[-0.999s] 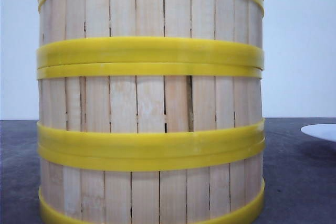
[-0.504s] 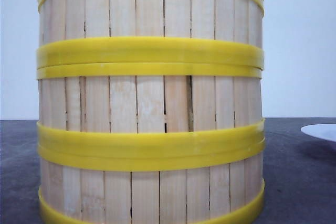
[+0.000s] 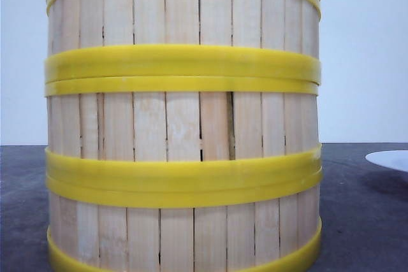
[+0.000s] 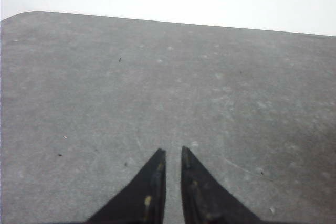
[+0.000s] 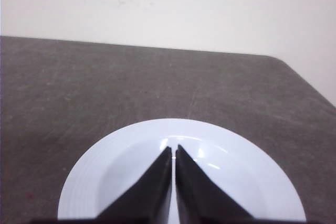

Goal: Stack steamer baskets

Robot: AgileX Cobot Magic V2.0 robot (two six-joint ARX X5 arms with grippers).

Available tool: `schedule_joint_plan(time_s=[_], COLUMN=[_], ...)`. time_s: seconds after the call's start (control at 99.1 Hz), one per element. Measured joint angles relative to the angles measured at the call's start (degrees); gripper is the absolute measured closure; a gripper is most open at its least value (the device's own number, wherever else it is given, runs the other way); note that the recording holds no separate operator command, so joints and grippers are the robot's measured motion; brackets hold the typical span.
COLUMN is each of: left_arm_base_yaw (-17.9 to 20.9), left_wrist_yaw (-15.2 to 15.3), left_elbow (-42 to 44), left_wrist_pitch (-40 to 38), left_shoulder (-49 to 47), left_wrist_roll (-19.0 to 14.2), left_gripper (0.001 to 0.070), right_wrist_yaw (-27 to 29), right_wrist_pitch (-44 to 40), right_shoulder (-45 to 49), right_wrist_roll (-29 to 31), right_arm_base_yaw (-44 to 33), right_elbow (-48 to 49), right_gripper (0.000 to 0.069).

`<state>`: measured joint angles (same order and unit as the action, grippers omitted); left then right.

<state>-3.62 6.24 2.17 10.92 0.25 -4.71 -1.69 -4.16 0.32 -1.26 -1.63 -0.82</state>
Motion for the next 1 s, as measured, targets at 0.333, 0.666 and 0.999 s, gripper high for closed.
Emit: schedule_joint_plan(time_s=[0.333,0.666,0.999], left_arm_base_yaw=[0.0,0.0,0.0], left_wrist_yaw=[0.0,0.0,0.0], left_elbow=[0.0,0.0,0.0], left_wrist_pitch=[0.0,0.0,0.0], left_shoulder=[0.0,0.0,0.0], left_wrist_roll=[0.0,0.0,0.0], left_gripper=[0.0684,0.0684,0.0684], right_wrist_yaw=[0.0,0.0,0.0], right_wrist_pitch=[-0.7,-0.7,-0.7], right_shoulder=[-0.1,-0.1,-0.1], right_wrist_roll=[0.0,0.0,0.0], right_arm_base_yaw=[0.0,0.0,0.0], right_elbow=[0.0,0.0,0.0], right_gripper=[0.0686,0.0685,0.0685])
